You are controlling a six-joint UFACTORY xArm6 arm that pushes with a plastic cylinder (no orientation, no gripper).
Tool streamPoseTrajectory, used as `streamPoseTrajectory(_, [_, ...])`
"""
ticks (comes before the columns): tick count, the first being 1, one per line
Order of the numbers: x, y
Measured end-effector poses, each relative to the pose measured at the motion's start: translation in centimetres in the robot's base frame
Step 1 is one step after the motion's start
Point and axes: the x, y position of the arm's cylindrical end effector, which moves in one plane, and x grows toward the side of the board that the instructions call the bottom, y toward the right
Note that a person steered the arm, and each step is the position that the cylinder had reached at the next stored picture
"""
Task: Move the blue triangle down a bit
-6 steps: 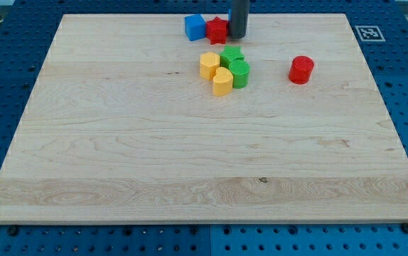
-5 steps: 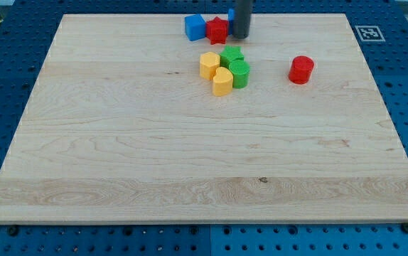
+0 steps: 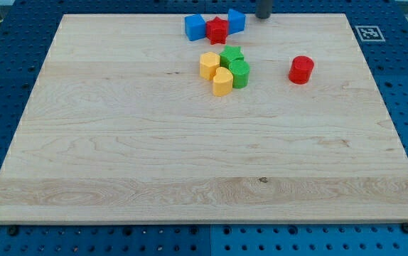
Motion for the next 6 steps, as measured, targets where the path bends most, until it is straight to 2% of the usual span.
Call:
streamPoseTrajectory(2, [0.1,-4.4])
streamPoseTrajectory(6, [1.2,-7.0])
